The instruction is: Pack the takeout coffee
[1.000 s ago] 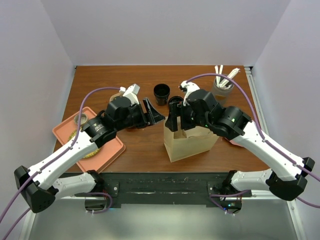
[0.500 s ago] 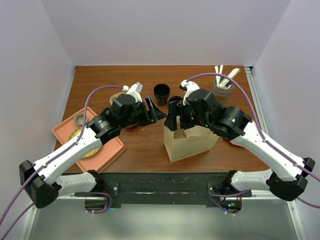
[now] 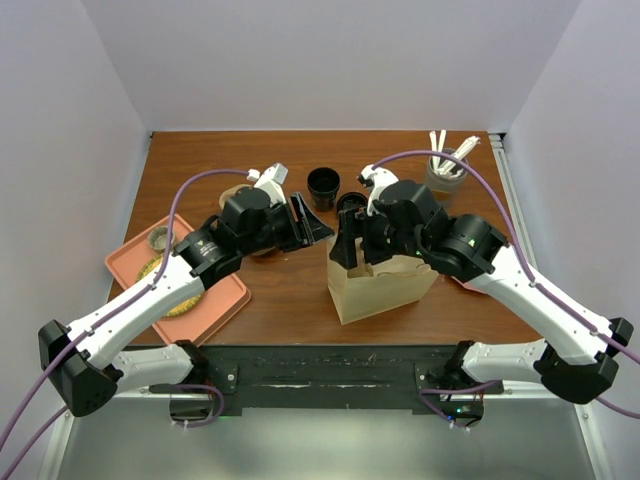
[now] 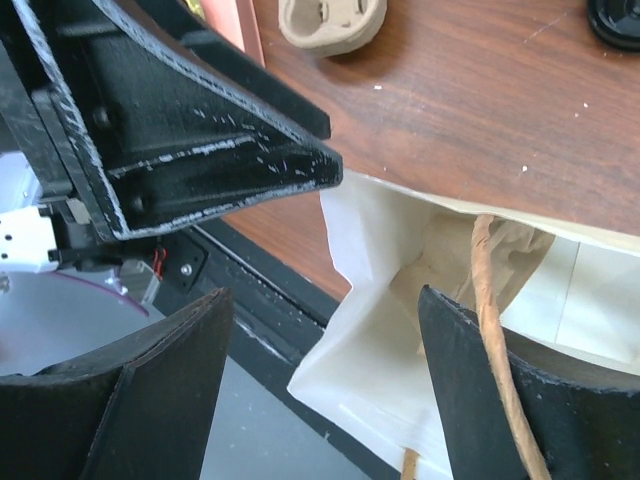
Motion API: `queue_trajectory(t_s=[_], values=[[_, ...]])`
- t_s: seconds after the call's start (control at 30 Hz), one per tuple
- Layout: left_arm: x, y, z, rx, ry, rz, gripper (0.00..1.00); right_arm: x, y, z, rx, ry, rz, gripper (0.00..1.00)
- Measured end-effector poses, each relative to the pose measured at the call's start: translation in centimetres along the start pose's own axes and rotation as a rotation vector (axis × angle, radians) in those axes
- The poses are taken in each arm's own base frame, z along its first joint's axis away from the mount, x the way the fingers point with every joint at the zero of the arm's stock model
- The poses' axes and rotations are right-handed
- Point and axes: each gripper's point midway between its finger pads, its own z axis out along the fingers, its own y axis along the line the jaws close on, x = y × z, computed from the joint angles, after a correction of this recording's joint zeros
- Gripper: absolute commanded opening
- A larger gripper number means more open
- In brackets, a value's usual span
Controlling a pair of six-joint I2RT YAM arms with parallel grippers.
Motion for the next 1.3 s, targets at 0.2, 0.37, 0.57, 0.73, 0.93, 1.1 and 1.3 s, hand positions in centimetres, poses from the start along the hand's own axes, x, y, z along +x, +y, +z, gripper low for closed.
queue_trajectory(t_s=[0.2, 0.37, 0.57, 0.73, 0.93, 1.1, 1.3], values=[[0.1, 0.0, 0.1, 0.0, 0.003, 0.016, 0.53, 1.4, -0.4, -0.4, 0.003, 0.079, -0.015, 0.79], [0.2, 0.2, 0.2, -0.002, 0.006, 0.026, 0.53, 1.7, 0.3, -0.3, -0.025, 0.144, -0.017, 0.8], [0.2, 0.2, 0.2, -0.003, 0.006, 0.035, 0.53, 1.8, 1.1, -0.8, -0.093, 0.195, 0.004, 0.77], [0.0, 0.3, 0.0, -0.016, 0.001, 0.049, 0.55, 0.7, 2.4, -2.1, -0.15, 0.181, 0.006, 0.73], [-1.5, -1.0, -0.6, 0.0, -0.038, 0.067, 0.55, -1.0, 4.6, -3.6, -0.257, 0.163, 0.009, 0.69], [-1.6, -1.0, -0.6, -0.004, -0.039, 0.075, 0.55, 0.2, 4.3, -2.9, -0.252, 0.25, 0.04, 0.69], [-1.7, -0.5, -0.8, -0.029, -0.042, 0.108, 0.58, 0.5, 2.9, -2.6, -0.213, 0.289, 0.087, 0.7]])
